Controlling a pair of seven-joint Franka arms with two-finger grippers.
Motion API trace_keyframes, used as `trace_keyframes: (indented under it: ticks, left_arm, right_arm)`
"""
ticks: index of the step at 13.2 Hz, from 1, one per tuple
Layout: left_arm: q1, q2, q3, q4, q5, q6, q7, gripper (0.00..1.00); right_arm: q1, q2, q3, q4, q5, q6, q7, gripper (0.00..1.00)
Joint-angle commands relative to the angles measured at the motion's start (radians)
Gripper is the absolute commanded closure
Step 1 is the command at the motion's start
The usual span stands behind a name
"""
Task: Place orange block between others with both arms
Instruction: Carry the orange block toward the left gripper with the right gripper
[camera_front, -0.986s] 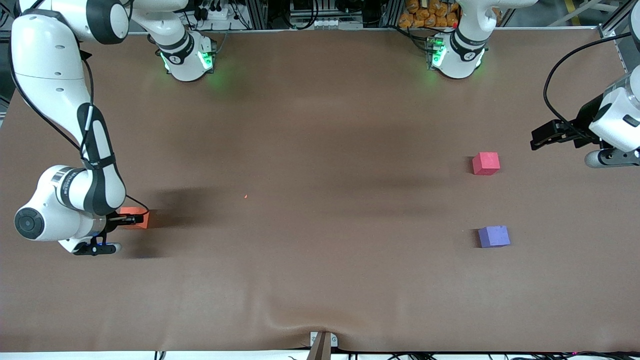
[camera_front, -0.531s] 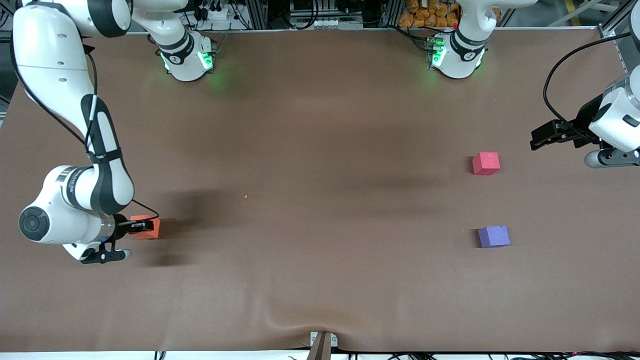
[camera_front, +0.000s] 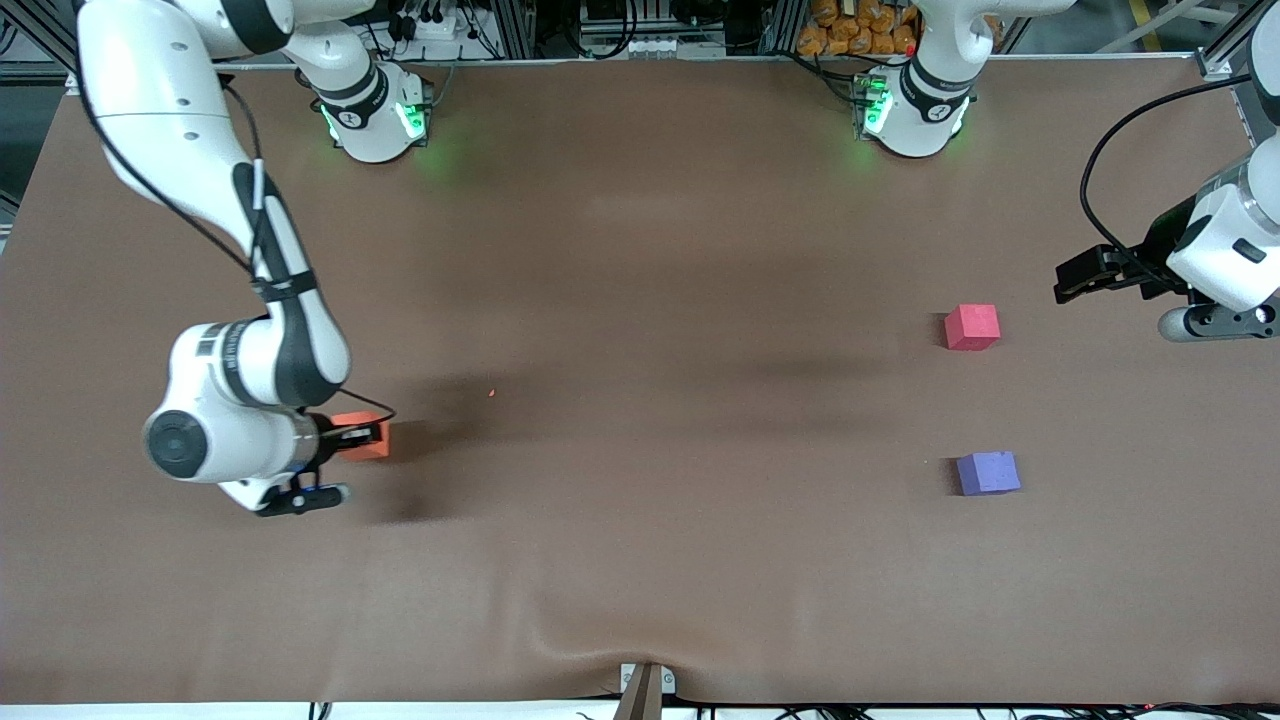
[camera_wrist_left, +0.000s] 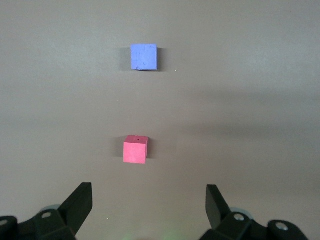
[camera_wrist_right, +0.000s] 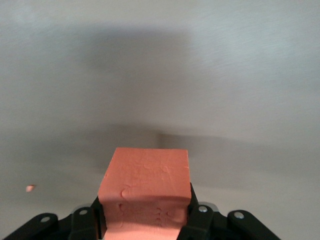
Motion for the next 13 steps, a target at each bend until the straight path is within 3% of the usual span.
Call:
trace_keyframes:
  ticks: [1, 4, 10, 13]
  left_arm:
    - [0.001, 0.003, -0.016, 0.003, 0.001, 0.004, -0.01, 0.0]
    - [0.001, 0.018, -0.026, 0.002, 0.001, 0.016, -0.01, 0.0]
    - [-0.029, 0.073, -0.026, -0.02, 0.001, 0.045, -0.013, 0.0]
    - [-0.036, 0.144, -0.026, -0.02, 0.001, 0.094, -0.013, 0.0]
  right_arm:
    - [0.1, -0.032, -0.004, -0.033, 0.006, -0.032, 0.156, 0.4]
    - [0.224, -0.026, -0.004, -0.028, 0.045, -0.041, 0.389, 0.4]
    - [0.39, -0.009, -0.006, -0.022, 0.454, 0.0, 0.482, 0.4]
    - [0.457, 0.006, -0.006, -0.021, 0.519, 0.078, 0.51, 0.4]
